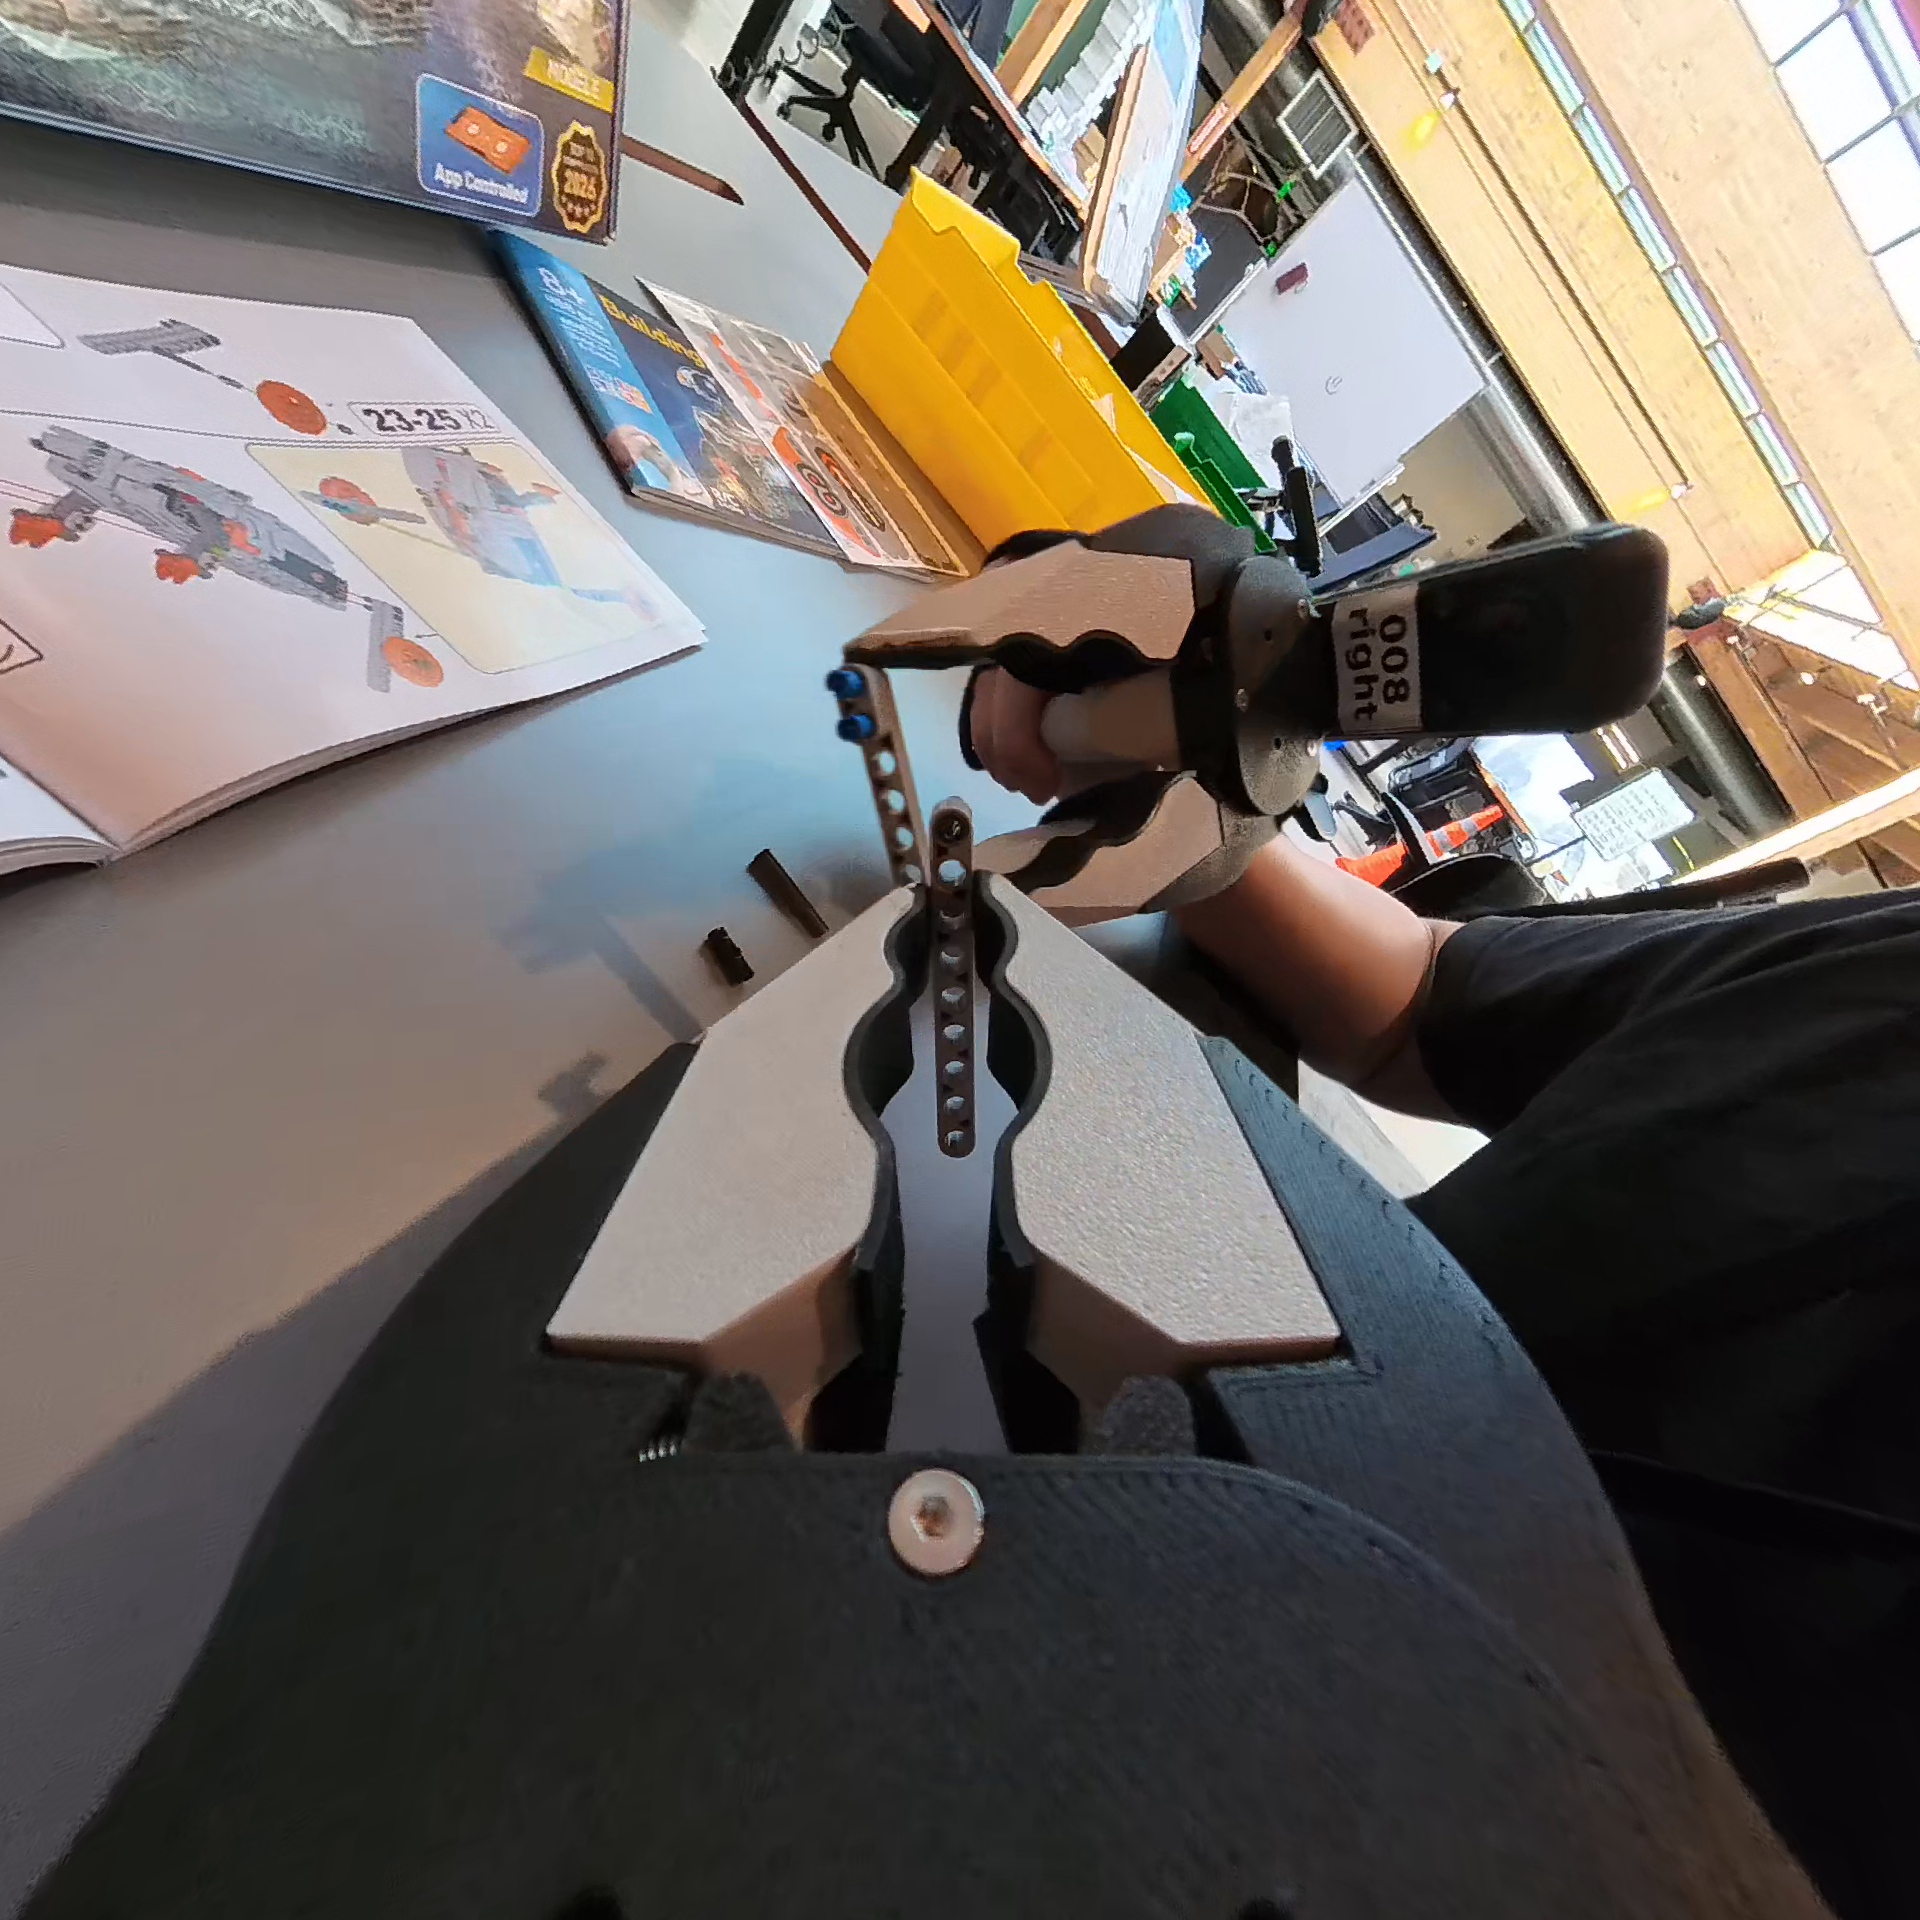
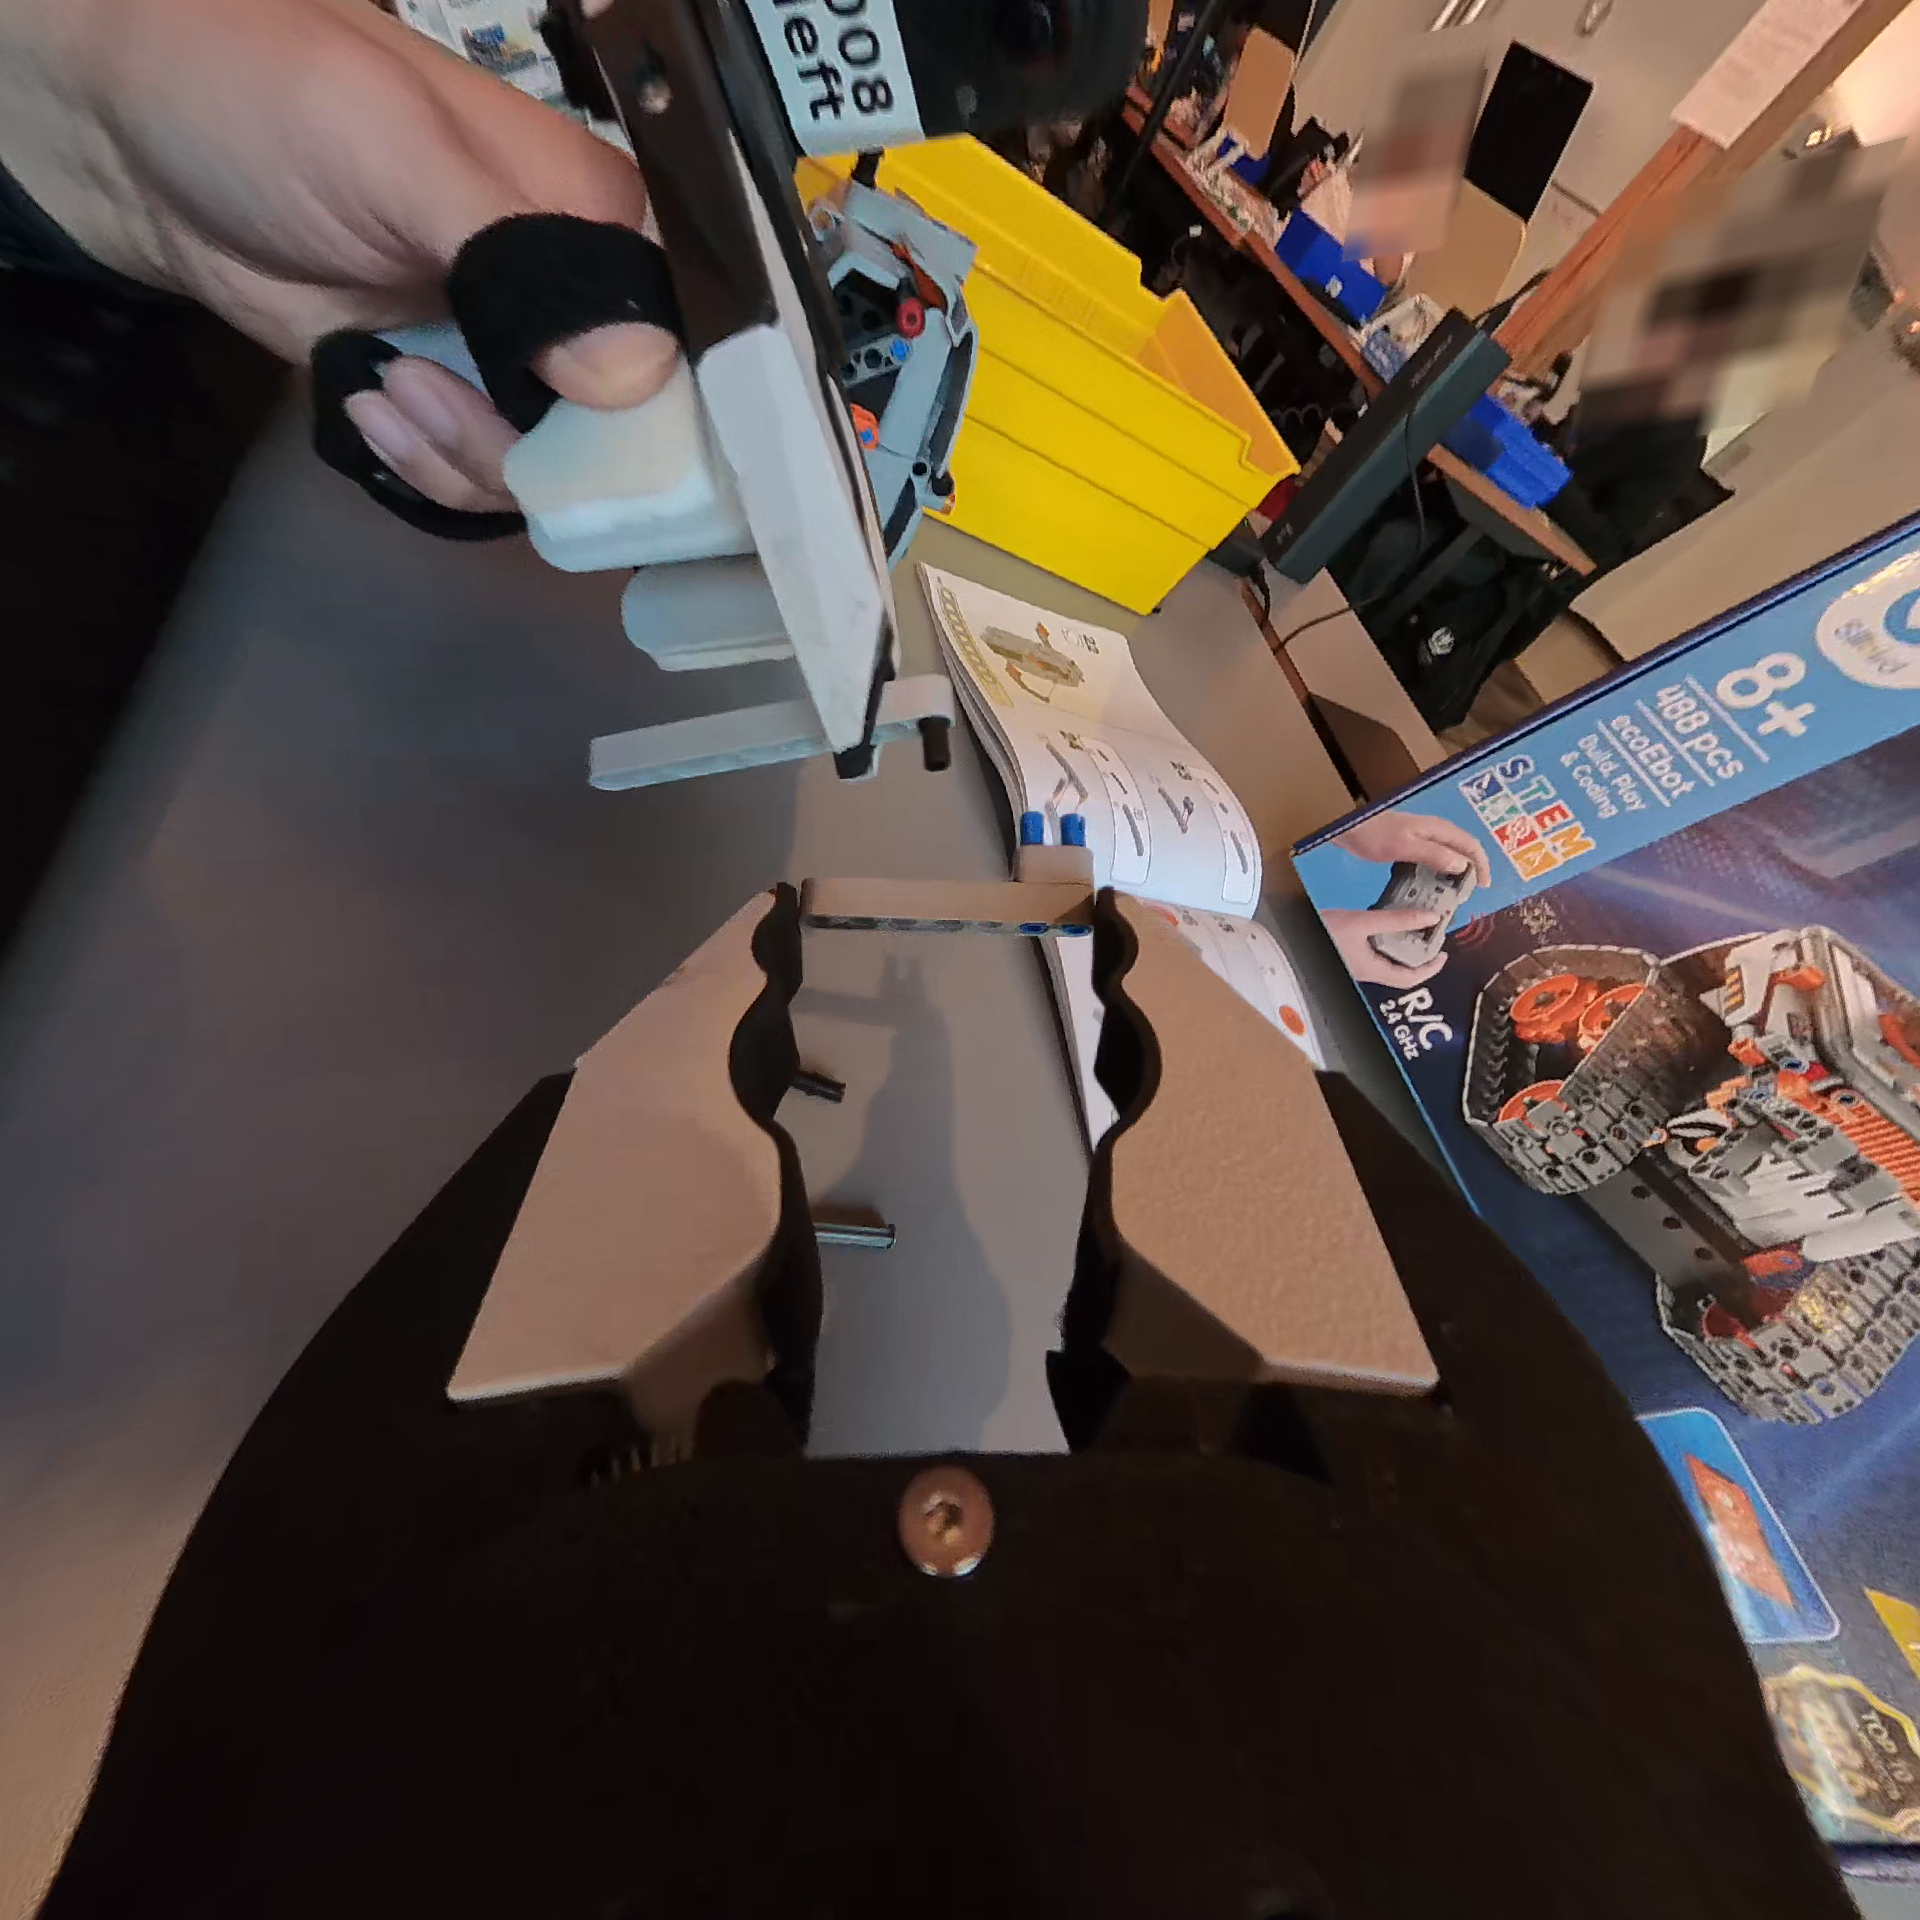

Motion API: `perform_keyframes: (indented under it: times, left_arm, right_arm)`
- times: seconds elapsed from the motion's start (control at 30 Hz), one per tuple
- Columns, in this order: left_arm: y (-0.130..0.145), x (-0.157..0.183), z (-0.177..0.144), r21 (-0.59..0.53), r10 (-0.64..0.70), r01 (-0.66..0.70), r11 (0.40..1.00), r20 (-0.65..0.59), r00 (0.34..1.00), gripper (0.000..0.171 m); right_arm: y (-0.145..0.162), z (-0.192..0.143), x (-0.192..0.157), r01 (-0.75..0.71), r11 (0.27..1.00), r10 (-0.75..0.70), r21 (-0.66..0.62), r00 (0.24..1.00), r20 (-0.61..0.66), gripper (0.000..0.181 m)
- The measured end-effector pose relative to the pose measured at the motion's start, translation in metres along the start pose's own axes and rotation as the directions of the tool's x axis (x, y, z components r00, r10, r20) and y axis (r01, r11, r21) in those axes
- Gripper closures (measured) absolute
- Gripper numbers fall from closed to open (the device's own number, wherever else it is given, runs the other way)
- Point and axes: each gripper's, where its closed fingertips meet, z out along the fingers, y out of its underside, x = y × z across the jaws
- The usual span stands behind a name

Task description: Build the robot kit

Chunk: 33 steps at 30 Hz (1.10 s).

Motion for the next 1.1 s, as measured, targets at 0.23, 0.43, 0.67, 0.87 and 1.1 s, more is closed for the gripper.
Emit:
perform_keyframes:
  times: [0.23,0.43,0.67,0.87,1.1]
  left_arm:
    - [-0.008,0.001,-0.005,0.048,-0.063,0.065,0.997,-0.040,0.997,0.167]
    - [-0.002,0.010,-0.002,0.004,-0.087,0.088,0.996,-0.090,0.992,0.167]
    - [-0.002,0.016,-0.003,-0.010,-0.113,0.113,0.994,-0.128,0.985,0.166]
    - [0.001,0.017,-0.003,-0.038,-0.142,0.138,0.990,-0.141,0.980,0.166]
    - [0.009,0.020,-0.001,-0.104,-0.177,0.162,0.981,-0.153,0.972,0.166]
  right_arm:
    - [-0.019,-0.005,-0.006,0.003,0.994,-0.005,0.112,1.000,0.021,0.126]
    - [-0.027,-0.006,-0.007,-0.008,0.987,0.004,0.163,1.000,0.025,0.126]
    - [-0.035,-0.007,-0.011,0.034,0.980,-0.038,0.195,0.999,0.021,0.126]
    - [-0.036,-0.007,-0.015,0.060,0.980,-0.066,0.190,0.998,0.023,0.126]
    - [-0.034,-0.008,-0.022,0.080,0.982,-0.092,0.170,0.994,0.060,0.127]
